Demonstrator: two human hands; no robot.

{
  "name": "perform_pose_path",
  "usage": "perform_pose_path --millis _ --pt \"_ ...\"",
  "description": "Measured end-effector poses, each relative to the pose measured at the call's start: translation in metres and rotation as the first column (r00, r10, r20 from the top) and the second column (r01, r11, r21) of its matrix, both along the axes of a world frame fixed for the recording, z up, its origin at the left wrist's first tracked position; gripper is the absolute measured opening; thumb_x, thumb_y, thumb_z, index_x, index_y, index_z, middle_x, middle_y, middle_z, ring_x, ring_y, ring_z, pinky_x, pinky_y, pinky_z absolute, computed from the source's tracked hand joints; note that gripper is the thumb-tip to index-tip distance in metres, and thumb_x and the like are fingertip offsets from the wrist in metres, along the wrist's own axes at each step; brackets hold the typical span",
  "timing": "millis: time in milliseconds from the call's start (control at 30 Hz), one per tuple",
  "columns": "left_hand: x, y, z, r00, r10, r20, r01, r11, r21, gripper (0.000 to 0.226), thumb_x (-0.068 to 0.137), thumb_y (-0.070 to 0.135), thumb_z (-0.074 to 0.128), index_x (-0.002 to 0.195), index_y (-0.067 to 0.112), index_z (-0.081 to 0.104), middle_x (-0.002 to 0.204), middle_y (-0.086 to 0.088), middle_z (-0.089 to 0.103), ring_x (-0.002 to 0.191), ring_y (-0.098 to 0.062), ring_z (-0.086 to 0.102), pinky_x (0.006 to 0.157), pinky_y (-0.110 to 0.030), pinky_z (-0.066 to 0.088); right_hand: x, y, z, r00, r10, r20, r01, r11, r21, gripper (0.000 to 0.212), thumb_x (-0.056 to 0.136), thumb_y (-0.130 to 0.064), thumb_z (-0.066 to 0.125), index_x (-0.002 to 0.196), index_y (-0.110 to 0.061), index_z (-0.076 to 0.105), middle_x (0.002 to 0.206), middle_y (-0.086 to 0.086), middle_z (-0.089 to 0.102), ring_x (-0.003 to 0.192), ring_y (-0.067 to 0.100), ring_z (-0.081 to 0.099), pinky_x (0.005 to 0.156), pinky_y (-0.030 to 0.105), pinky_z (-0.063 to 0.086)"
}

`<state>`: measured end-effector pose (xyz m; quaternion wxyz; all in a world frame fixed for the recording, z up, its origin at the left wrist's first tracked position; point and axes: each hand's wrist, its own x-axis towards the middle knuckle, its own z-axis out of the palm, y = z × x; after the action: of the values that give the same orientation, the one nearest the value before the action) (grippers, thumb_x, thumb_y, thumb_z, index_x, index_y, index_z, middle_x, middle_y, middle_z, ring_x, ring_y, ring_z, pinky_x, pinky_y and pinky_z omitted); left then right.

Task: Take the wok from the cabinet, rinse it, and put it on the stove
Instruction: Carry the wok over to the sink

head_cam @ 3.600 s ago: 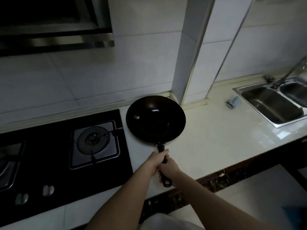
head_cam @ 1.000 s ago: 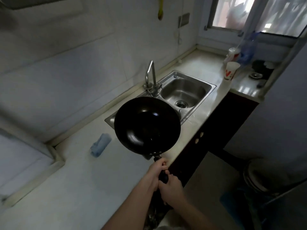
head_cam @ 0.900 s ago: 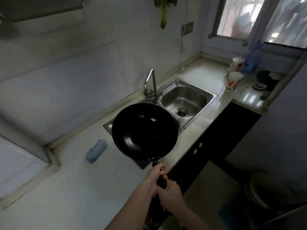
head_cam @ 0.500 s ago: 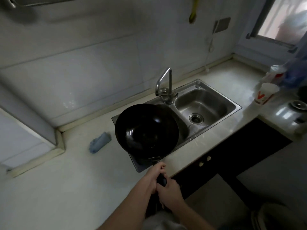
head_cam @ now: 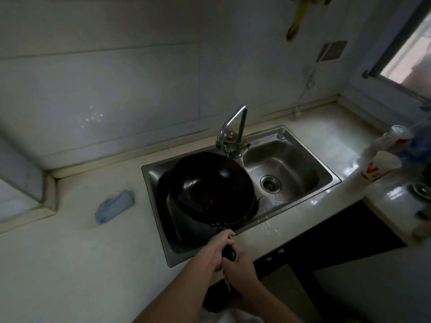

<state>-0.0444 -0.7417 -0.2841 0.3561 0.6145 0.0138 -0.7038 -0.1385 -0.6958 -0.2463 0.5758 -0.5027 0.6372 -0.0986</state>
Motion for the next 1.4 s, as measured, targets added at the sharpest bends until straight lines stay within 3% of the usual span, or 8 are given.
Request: perform_pose_path --millis 400,533,767,900,1067,1200,1300,1400 --pt "-0.020 -0.010 -0.017 0.998 0.037 0.052 -0.042 0.994 0.099 0.049 0.091 0.014 0.060 0.042 0.013 0.058 0.038 0.000 0.047 0.054 -0.018 0.045 0.059 -0.027 0.040 -0.027 -0.028 -0.007 0.994 0.111 0.008 -0.111 0.983 0.144 0.009 0.086 -0.011 0.059 0.078 -0.006 0.061 0.053 0.006 0.055 0.039 0.015 0.050 0.041 0.025 0.041" --pt "-0.026 -0.013 -0.014 0.988 0.154 -0.007 -0.152 0.981 0.124 0.026 0.096 0.013 0.058 0.070 0.010 0.057 0.042 0.001 0.045 0.038 -0.012 0.045 0.050 -0.024 0.040 -0.030 -0.035 -0.007 0.992 0.124 0.015 -0.124 0.977 0.173 0.016 0.091 -0.010 0.055 0.077 -0.006 0.061 0.050 0.004 0.055 0.037 0.014 0.049 0.040 0.024 0.040" --pt "-0.016 -0.019 -0.012 0.961 0.244 -0.132 -0.224 0.962 0.154 0.031 0.101 0.017 0.056 0.072 0.009 0.051 0.045 0.000 0.048 0.034 -0.010 0.048 0.039 -0.017 0.041 -0.021 -0.050 -0.013 0.989 0.142 -0.045 -0.131 0.972 0.195 0.017 0.086 -0.014 0.058 0.077 -0.001 0.064 0.051 0.008 0.060 0.042 0.019 0.055 0.047 0.030 0.046" --pt "-0.010 -0.021 -0.012 0.989 0.030 -0.144 -0.010 0.991 0.136 0.036 0.100 0.036 0.054 0.072 0.013 0.059 0.064 -0.003 0.061 0.060 -0.016 0.056 0.058 -0.026 0.043 -0.014 -0.061 -0.013 0.986 0.158 -0.050 -0.147 0.975 0.166 0.005 0.088 -0.011 0.058 0.086 -0.007 0.060 0.042 0.003 0.057 0.036 0.017 0.053 0.040 0.028 0.044" --pt "-0.001 -0.025 -0.012 0.994 -0.089 -0.061 0.095 0.991 0.099 0.032 0.102 0.036 0.053 0.084 0.011 0.062 0.079 -0.005 0.064 0.065 -0.018 0.058 0.055 -0.026 0.044 -0.008 -0.074 -0.018 0.981 0.174 -0.082 -0.160 0.975 0.156 0.012 0.087 -0.011 0.059 0.077 -0.008 0.064 0.051 0.005 0.059 0.039 0.016 0.054 0.044 0.027 0.043" --pt "0.007 -0.031 -0.020 0.988 -0.149 0.044 0.145 0.985 0.089 0.037 0.098 0.042 0.058 0.112 0.009 0.064 0.104 -0.010 0.071 0.088 -0.024 0.067 0.075 -0.033 0.058 -0.001 -0.078 -0.024 0.980 0.169 -0.102 -0.152 0.976 0.157 0.014 0.088 -0.011 0.059 0.075 -0.006 0.061 0.048 0.007 0.055 0.036 0.017 0.049 0.042 0.027 0.039" --pt "0.015 -0.037 -0.023 0.923 -0.327 0.203 0.317 0.945 0.084 0.046 0.099 0.043 0.055 0.129 0.009 0.056 0.122 -0.013 0.065 0.108 -0.029 0.065 0.096 -0.044 0.056 -0.001 -0.085 -0.025 0.972 0.185 -0.144 -0.158 0.971 0.179 0.021 0.090 -0.019 0.062 0.074 -0.006 0.061 0.047 0.003 0.056 0.036 0.016 0.049 0.041 0.025 0.038" --pt "0.025 -0.041 -0.026 0.829 -0.471 0.301 0.460 0.881 0.112 0.054 0.099 0.048 0.052 0.131 0.005 0.055 0.115 -0.012 0.065 0.098 -0.027 0.067 0.088 -0.039 0.058 -0.001 -0.088 -0.027 0.963 0.201 -0.182 -0.165 0.967 0.196 0.024 0.089 -0.027 0.065 0.075 -0.008 0.062 0.052 0.003 0.057 0.040 0.015 0.052 0.043 0.026 0.042"
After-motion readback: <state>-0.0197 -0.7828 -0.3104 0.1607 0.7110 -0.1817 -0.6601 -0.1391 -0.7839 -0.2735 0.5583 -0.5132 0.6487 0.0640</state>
